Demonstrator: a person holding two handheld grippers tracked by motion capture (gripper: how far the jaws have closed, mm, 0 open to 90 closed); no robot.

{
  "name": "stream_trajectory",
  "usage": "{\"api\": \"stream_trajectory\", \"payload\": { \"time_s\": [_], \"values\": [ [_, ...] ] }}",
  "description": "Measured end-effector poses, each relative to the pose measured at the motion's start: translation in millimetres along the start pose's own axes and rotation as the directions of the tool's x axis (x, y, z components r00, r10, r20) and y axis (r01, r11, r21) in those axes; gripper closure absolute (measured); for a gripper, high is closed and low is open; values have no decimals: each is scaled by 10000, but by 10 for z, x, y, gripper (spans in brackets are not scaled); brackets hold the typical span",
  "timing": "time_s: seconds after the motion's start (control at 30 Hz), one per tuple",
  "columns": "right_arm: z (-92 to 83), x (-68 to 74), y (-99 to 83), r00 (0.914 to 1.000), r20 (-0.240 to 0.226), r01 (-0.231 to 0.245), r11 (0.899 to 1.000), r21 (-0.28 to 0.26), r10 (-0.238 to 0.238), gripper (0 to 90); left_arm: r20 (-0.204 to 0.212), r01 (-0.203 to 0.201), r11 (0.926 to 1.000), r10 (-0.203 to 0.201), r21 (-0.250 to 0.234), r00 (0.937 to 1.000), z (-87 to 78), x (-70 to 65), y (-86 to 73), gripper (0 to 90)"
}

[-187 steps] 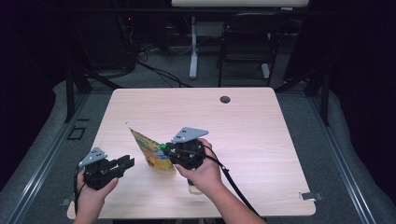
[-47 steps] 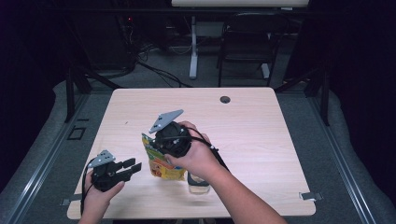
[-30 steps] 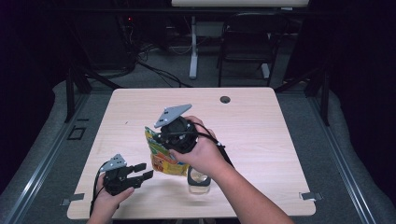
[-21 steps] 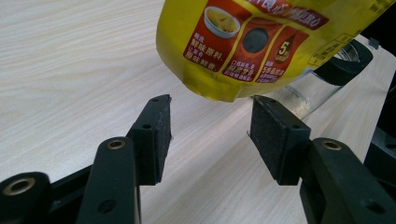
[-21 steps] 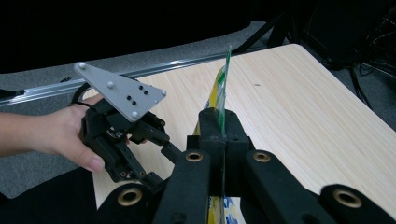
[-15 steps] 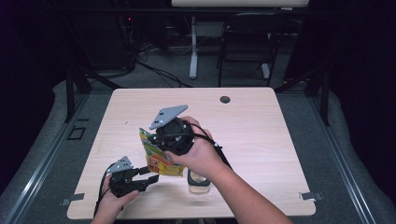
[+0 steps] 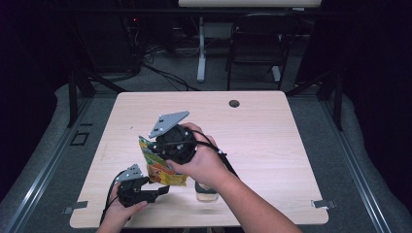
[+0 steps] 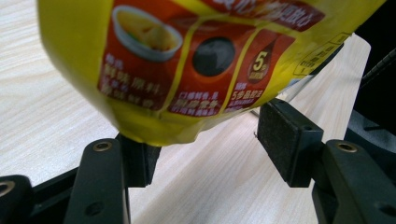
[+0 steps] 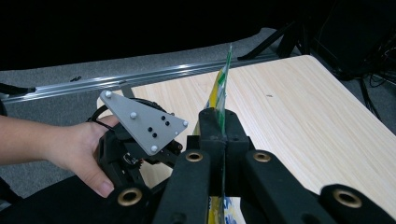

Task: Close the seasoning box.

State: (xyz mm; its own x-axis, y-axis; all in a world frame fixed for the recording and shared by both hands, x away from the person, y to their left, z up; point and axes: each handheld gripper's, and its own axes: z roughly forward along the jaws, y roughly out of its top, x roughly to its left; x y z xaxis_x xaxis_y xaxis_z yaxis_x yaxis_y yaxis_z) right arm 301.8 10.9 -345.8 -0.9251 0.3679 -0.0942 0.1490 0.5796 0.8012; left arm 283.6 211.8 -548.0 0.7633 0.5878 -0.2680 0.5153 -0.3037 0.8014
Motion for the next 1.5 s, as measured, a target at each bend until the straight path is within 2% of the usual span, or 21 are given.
{"api": "stream_trajectory", "payload": {
  "time_s": [0.17, 0.5, 0.6, 0.7, 0.87, 1.23, 1.5],
  "values": [
    [39, 17, -5, 10000, -2, 72, 9999, 121, -72, 900, 48, -79, 9999, 78, 79, 10000, 2, -21, 11, 413],
    [2, -16, -35, 10000, -62, 76, 10000, -60, -76, 900, 237, 47, 10000, -46, -58, 9997, -59, 5, 28, 418],
    [-2, -46, -62, 10000, -20, 45, 10000, -68, -45, 900, 362, 317, 9995, -314, -91, 9988, -68, 19, 29, 418],
    [-5, -68, -78, 10000, -8, -15, 9999, -112, 14, 900, 437, 408, 9990, -401, -157, 9982, -78, 23, 31, 418],
    [-23, -126, -115, 9999, 13, -140, 9997, -197, 140, 900, 415, 400, 9990, -392, -197, 9984, -117, 42, 43, 418],
    [-51, -164, -153, 9999, 127, -105, 9999, -83, 106, 899, 379, 856, 9932, -828, -794, 9958, -245, 125, 51, 433],
    [-51, -202, -252, 9994, 152, -322, 9994, -100, 323, 899, 213, 783, 9946, -770, -681, 9968, -282, 154, 50, 449]
  ]
}}
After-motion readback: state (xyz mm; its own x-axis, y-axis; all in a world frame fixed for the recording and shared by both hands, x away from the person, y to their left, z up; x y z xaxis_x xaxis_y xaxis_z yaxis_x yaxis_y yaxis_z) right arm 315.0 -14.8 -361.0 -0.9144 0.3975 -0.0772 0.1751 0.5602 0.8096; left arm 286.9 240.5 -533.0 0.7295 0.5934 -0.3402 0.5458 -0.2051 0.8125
